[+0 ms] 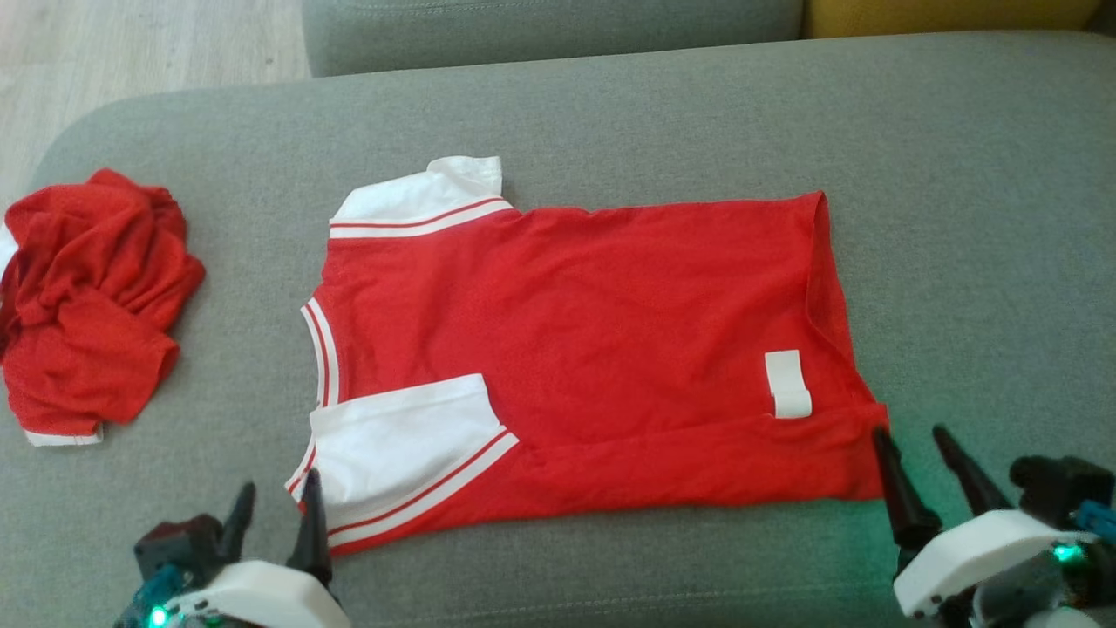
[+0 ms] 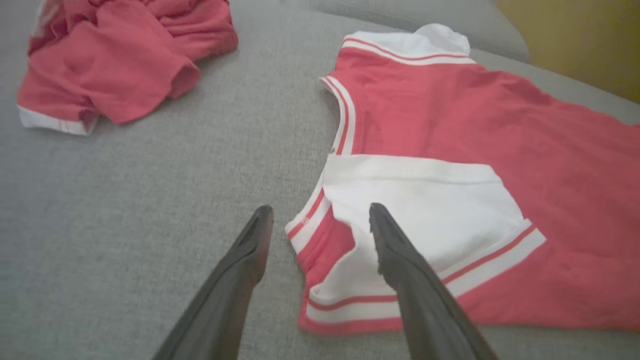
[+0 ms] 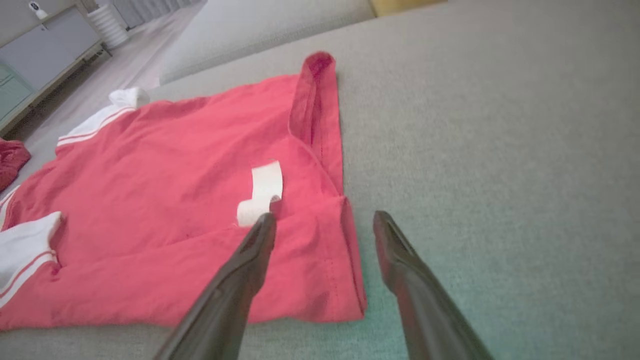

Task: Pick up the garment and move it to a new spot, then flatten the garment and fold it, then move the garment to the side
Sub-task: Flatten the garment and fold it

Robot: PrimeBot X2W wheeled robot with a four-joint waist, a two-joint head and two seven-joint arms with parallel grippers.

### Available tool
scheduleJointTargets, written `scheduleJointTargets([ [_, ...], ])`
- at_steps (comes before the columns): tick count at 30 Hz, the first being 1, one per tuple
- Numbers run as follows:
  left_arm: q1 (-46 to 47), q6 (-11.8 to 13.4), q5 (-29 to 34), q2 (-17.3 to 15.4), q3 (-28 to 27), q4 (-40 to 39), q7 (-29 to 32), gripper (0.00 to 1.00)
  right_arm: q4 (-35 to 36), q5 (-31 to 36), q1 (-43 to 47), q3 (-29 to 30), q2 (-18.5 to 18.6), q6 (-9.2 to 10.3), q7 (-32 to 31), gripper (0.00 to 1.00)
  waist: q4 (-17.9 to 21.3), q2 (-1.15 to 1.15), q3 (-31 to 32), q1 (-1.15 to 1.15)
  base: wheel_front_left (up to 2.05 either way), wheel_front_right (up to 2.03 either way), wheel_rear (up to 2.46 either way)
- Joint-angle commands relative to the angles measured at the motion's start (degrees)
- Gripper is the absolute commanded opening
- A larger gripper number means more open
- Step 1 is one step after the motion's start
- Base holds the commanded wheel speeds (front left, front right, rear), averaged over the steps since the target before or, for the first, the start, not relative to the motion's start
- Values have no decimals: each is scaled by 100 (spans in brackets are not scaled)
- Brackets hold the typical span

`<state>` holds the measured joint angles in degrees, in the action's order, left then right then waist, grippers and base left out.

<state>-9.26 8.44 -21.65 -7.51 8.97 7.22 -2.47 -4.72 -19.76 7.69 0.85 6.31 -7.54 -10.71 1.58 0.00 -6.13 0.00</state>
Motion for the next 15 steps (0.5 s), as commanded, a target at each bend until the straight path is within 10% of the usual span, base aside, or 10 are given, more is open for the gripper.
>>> scheduleJointTargets([
  [1,219,103,148,-116,-164,-312,-187,100,330,123,-208,-100,107,5,223,100,3,0,16,0,0,0,0],
  [15,716,260,664,-330,-35,-1108,-618,100,1283,749,-797,-362,128,5,841,100,45,0,249,0,0,0,0],
])
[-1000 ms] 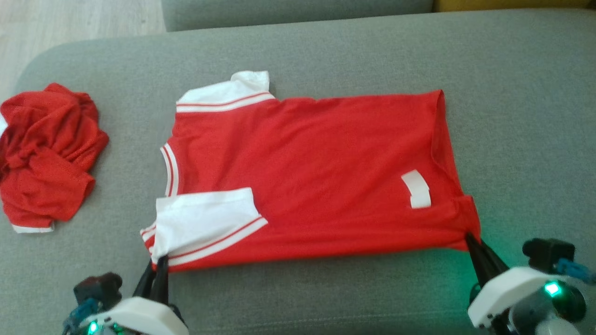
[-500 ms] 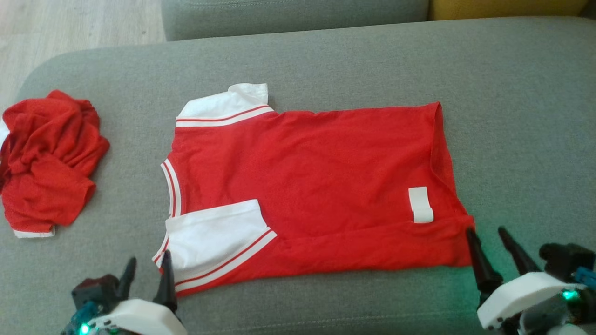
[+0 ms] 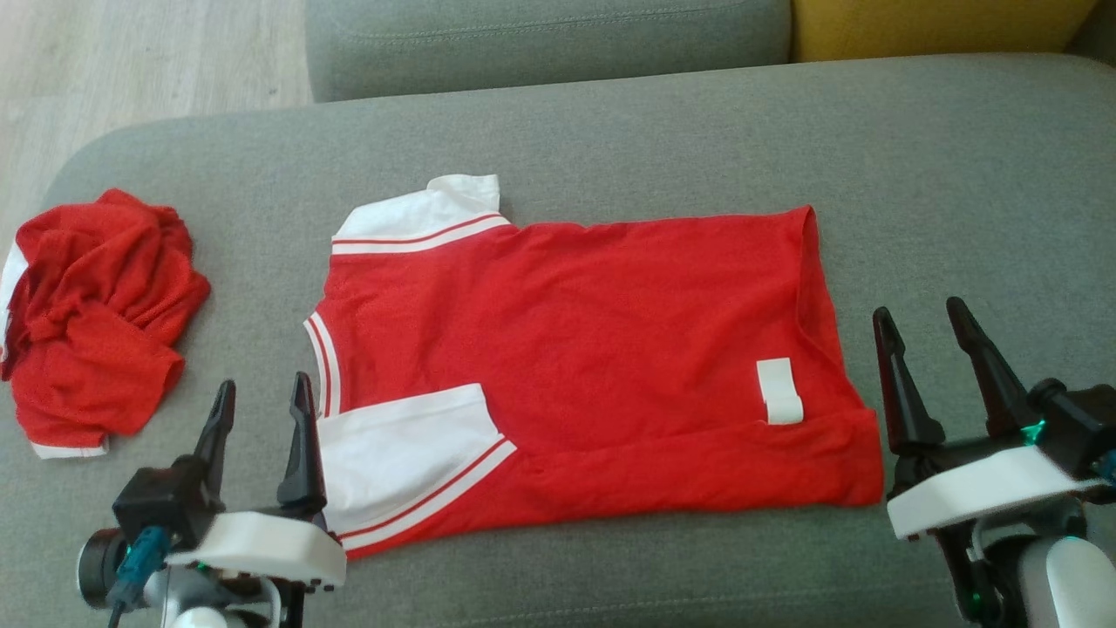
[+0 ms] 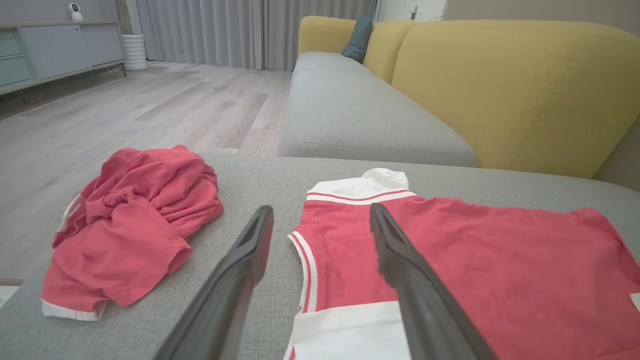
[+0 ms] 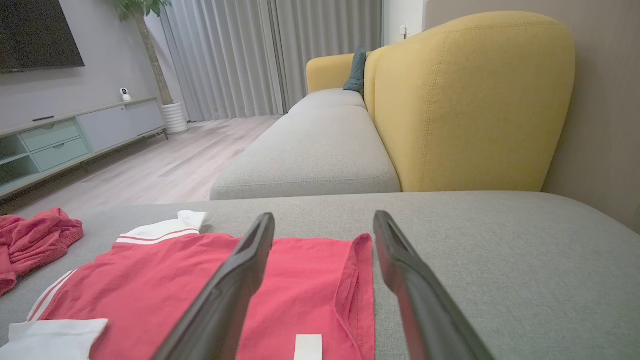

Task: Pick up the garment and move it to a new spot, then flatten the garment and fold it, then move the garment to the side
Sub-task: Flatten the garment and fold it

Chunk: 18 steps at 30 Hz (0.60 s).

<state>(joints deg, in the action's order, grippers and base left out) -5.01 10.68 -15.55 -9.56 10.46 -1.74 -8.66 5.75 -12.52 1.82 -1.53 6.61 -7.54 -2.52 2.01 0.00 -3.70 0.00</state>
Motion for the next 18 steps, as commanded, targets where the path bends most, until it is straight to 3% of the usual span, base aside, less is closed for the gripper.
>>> scheduleJointTargets([
  [1,290,41,58,-128,-176,-234,15,100,248,17,-211,-120,87,5,18,100,1,0,7,0,0,0,0],
  [12,308,56,71,-173,-111,-264,63,100,198,-46,-148,-101,0,5,-14,100,-7,0,-43,0,0,0,0],
  [18,767,-180,12,-169,85,-100,178,100,210,-87,-194,-105,-1,5,-38,100,-12,0,-298,0,0,0,0],
])
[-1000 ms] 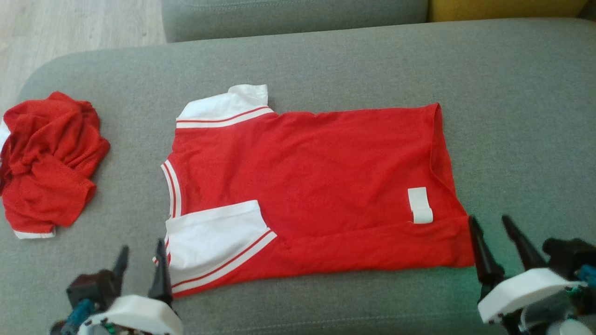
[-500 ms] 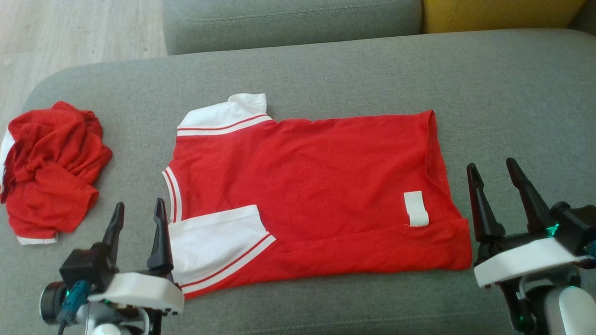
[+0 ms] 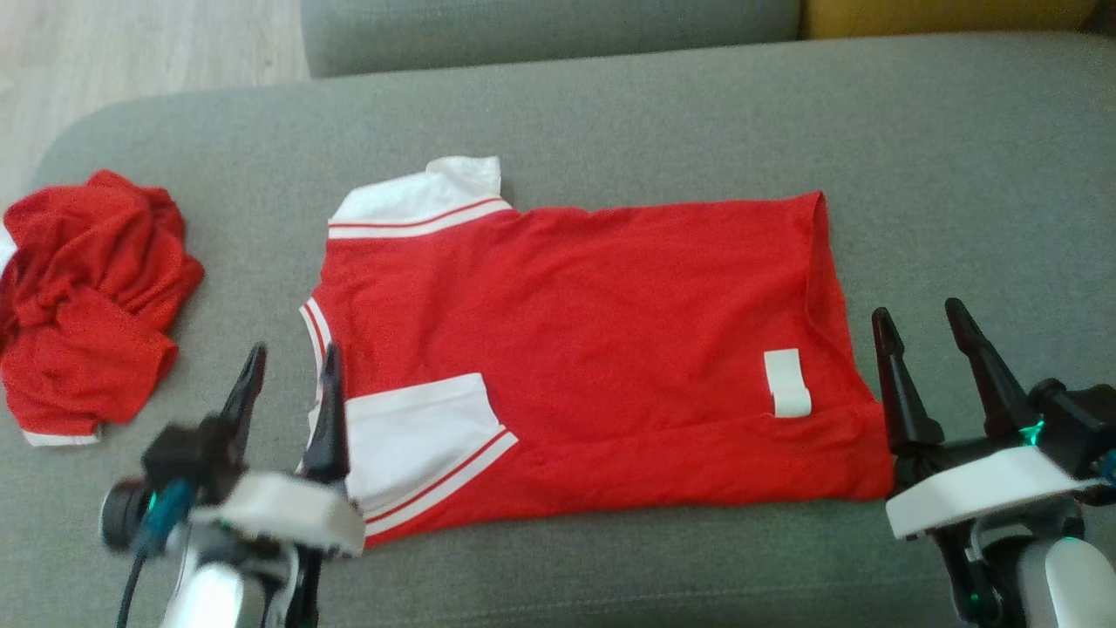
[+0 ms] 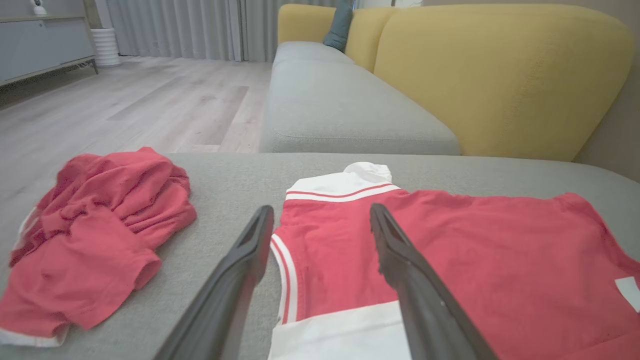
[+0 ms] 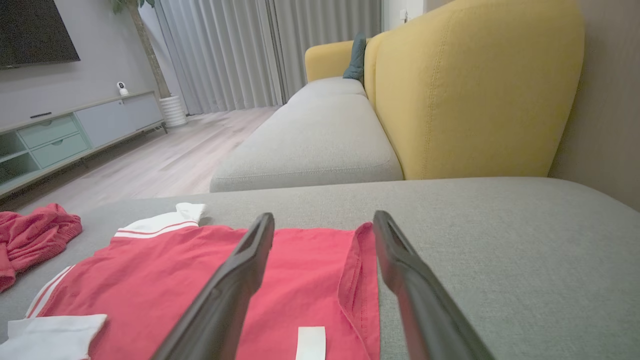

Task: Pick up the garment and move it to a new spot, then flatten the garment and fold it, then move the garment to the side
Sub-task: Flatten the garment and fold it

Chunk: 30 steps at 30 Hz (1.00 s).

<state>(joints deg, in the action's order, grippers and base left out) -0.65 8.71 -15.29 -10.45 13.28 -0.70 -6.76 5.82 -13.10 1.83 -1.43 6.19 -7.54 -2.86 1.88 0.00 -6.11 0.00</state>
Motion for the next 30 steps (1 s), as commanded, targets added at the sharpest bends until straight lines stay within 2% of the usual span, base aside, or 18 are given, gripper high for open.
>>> scheduleJointTargets([
  [1,495,-46,-25,-79,-152,-129,31,100,212,-30,-215,-119,39,5,-8,100,7,0,-133,0,0,0,0],
  [7,1829,-464,-180,51,59,657,271,100,270,-42,-412,-194,32,5,-5,100,135,0,-683,0,0,0,0],
  [13,3306,-830,-333,120,75,2051,380,100,270,-54,-716,-330,39,5,49,100,383,0,-1288,0,0,0,0],
  [22,4991,-991,-295,43,20,4423,245,100,106,-82,-1039,-511,30,5,172,100,671,0,-1805,0,0,0,0],
  [28,5572,-1029,-334,27,71,5790,718,100,0,-97,-1109,-555,12,5,215,100,715,0,-1909,0,0,0,0],
  [30,5639,-1011,-328,29,89,5961,815,100,-13,-98,-1119,-551,13,5,219,100,713,0,-1919,0,0,0,0],
])
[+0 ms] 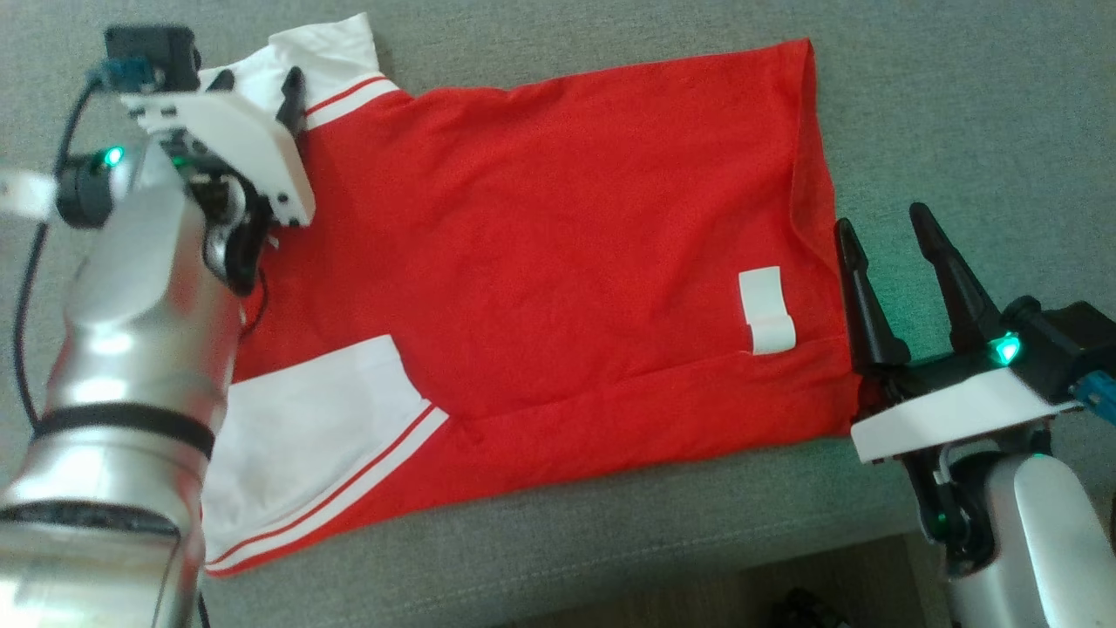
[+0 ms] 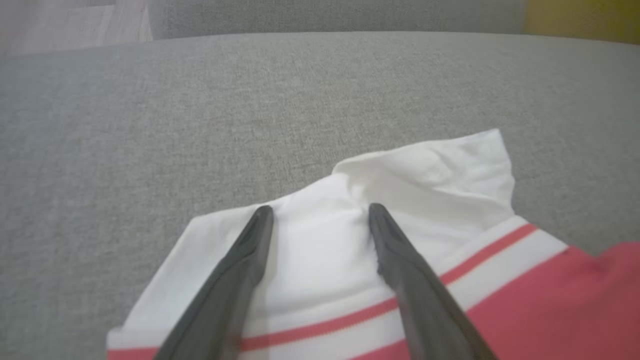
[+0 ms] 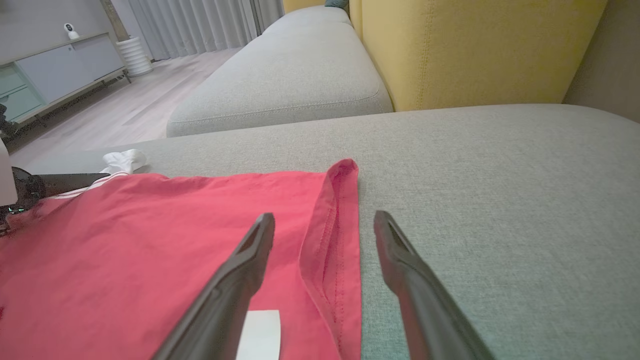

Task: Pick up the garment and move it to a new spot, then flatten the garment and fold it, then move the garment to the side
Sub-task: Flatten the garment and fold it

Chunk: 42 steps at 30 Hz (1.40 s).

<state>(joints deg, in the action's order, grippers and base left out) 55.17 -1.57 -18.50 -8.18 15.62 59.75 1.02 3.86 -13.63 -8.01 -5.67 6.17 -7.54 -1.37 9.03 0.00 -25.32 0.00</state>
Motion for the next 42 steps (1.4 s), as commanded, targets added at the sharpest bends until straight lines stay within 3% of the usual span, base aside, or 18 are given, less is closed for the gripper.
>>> scheduleJointTargets([
  [1,111,25,-18,-186,-136,87,161,100,170,-46,-144,-121,16,5,71,100,-4,0,-9,0,0,0,0],
  [3,216,26,-11,-169,-94,348,328,100,151,-47,-168,-108,19,5,70,100,-12,0,-33,0,0,0,0],
  [4,248,12,-12,-155,-70,478,428,94,141,-50,-181,-104,20,5,68,100,-15,0,-37,0,0,0,0],
  [5,277,-13,-2,-140,-34,598,531,68,132,-54,-195,-102,24,5,63,100,-17,0,-40,0,0,0,0],
  [6,312,-38,2,-128,-9,677,574,31,124,-60,-212,-99,32,5,57,100,-19,0,-46,0,0,0,0],
  [7,349,-46,25,-125,27,735,580,0,114,-67,-232,-92,43,5,50,100,-22,0,-52,0,0,0,0],
  [17,510,-22,49,14,121,811,-459,0,-435,-315,-726,33,344,5,-106,100,-162,0,-5,0,0,0,0],
  [32,661,-170,11,398,364,835,-1347,0,-2999,-1055,-3038,-392,833,5,-607,100,-621,0,-76,0,0,0,0],
  [40,694,-218,-68,486,464,798,-1513,0,-4101,-1338,-3598,-759,985,5,-943,100,-752,0,-91,0,0,0,0],
  [41,694,-222,-78,491,474,789,-1526,0,-4179,-1373,-3633,-799,999,5,-946,98,-760,0,-94,0,0,0,0],
  [42,694,-224,-87,495,484,782,-1536,0,-4241,-1412,-3667,-841,1014,5,-936,81,-767,0,-99,0,0,0,0],
])
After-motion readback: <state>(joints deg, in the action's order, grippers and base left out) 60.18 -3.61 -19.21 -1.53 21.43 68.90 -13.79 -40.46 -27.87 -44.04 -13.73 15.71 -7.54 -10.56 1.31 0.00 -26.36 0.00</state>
